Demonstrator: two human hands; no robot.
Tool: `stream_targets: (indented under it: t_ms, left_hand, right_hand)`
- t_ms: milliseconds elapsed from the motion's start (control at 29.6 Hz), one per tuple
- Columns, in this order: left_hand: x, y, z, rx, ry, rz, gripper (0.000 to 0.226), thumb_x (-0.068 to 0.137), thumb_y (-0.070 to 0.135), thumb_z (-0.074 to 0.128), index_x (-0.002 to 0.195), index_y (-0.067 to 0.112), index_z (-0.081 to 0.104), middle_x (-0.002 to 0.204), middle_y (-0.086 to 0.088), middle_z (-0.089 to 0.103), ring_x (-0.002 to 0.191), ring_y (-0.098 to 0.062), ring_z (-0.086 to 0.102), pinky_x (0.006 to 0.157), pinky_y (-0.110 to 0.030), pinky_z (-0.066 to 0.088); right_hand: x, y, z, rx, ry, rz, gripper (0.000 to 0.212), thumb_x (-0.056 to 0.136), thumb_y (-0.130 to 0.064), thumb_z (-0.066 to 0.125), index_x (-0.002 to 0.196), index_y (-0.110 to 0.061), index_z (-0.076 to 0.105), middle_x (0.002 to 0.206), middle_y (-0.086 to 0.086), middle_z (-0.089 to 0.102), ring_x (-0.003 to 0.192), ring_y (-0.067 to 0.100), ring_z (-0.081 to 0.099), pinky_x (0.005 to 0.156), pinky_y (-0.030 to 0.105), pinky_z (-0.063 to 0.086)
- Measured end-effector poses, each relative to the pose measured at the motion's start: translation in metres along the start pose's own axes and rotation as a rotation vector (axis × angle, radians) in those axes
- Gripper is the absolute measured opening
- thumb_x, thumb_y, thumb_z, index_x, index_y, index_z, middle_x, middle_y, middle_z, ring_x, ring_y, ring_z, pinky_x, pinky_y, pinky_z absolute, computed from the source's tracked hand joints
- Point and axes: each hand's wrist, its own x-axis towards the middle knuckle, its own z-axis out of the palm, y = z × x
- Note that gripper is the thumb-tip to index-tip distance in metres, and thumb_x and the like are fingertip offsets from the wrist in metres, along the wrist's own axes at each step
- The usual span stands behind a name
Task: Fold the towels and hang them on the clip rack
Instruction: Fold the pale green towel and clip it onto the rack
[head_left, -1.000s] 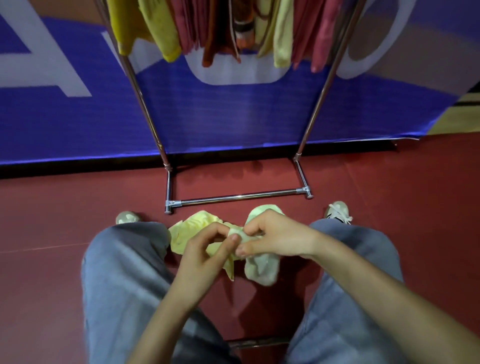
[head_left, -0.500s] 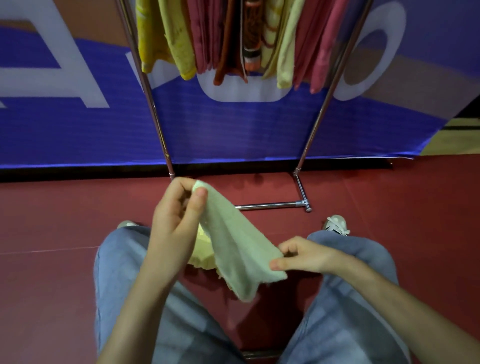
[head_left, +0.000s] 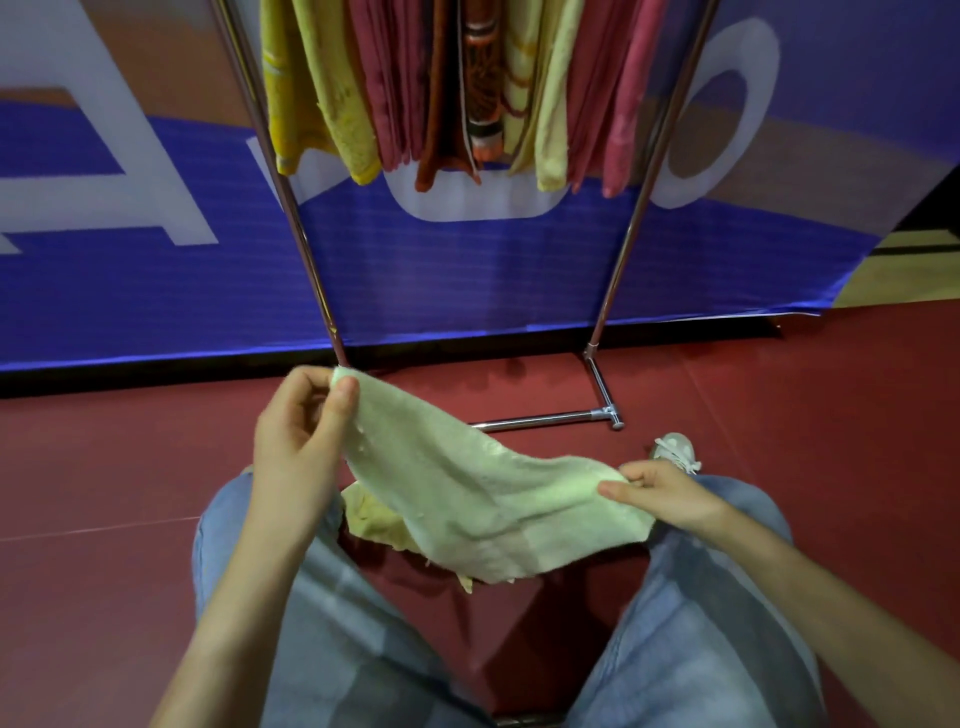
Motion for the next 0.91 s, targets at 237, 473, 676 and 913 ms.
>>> stream_targets:
  t_ms: [237,473,676,913]
  left_hand:
    - [-0.047,-0.021,0.051,-0.105,-0.102,-0.158,0.012,0.077,0.027,0.058,0.068,0.019,0.057,0.057,0.018,0.06,0.054,0.004,0.05,0.055,-0.006,0.038]
    - [-0.073,-0.016,0.077,-0.105,-0.22,-0.054,0.009,0.07,0.033,0.063,0.067,0.025,0.063,0.066,0.014,0.065,0.065,0.004,0.058,0.058,-0.005,0.041]
    - [-0.081,-0.027,0.074,-0.016,-0.229,-0.029,0.02,0.07,0.04,0.059,0.076,0.022,0.066,0.085,0.014,0.066,0.078,0.006,0.06,0.065,-0.004,0.045]
    - [-0.083,-0.037,0.066,0.057,-0.329,0.014,0.022,0.069,0.047,0.058,0.087,0.035,0.062,0.107,0.022,0.057,0.092,0.007,0.057,0.078,-0.006,0.045]
  right_hand:
    - [-0.016,-0.061,0.018,0.471,-0.064,0.036,0.021,0.084,-0.023,0.056,0.078,-0.004,0.063,0.071,0.009,0.064,0.06,0.014,0.059,0.055,0.02,0.047]
    - [-0.017,-0.078,0.049,0.679,-0.151,0.085,0.022,0.091,-0.019,0.048,0.089,-0.008,0.068,0.073,0.003,0.073,0.066,0.014,0.07,0.062,0.023,0.057]
    - [-0.019,-0.08,0.068,0.797,-0.124,0.131,0.021,0.092,-0.016,0.048,0.083,-0.009,0.065,0.064,0.001,0.072,0.059,0.012,0.069,0.057,0.02,0.055]
    - [-0.017,-0.077,0.075,0.896,-0.105,0.154,0.019,0.092,-0.014,0.049,0.087,-0.005,0.065,0.066,0.007,0.07,0.061,0.014,0.069,0.057,0.019,0.055]
